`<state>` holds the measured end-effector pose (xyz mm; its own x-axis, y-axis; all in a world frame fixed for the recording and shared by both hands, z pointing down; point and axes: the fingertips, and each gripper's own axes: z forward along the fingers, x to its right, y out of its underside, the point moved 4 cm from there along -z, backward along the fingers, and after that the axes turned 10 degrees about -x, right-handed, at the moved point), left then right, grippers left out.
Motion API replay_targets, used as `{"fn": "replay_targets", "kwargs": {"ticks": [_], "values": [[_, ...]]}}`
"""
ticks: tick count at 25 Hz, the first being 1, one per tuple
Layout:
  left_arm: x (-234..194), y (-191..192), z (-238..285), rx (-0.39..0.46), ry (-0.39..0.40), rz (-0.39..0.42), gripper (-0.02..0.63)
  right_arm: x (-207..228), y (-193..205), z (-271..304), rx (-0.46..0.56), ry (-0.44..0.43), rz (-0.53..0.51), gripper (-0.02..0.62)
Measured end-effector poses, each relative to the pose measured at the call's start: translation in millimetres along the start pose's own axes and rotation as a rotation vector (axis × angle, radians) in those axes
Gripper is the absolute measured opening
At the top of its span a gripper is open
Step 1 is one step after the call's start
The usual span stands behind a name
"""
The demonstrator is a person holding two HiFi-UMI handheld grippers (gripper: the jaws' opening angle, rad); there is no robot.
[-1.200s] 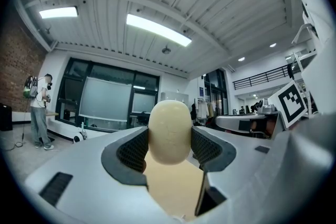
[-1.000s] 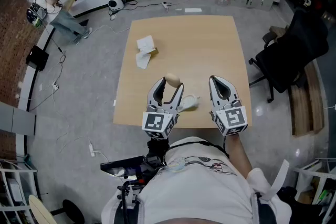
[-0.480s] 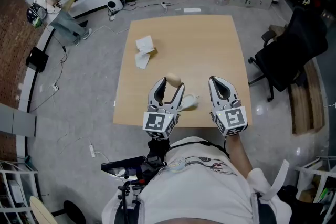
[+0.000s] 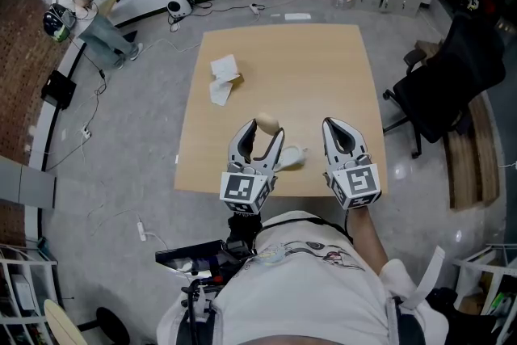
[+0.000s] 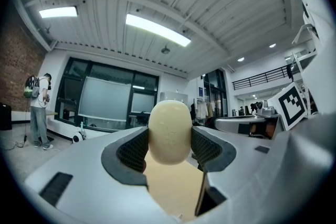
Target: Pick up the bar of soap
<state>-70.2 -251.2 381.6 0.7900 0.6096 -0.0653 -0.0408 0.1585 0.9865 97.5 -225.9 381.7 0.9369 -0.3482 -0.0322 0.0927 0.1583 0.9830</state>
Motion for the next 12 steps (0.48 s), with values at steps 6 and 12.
{"fn": "replay_targets", "kwargs": {"ticks": [6, 12], "values": [[0.3, 1.7, 0.2, -0.001, -0.001, -0.001, 0.264, -0.2, 2.3, 0.8, -0.002, -0.004, -0.001, 0.003], [0.1, 2.4, 0.2, -0.003, 0.0, -0.005, 0.264, 0.7, 4.5, 0.5, -0.01, 0.0, 0.003, 0.003]]}}
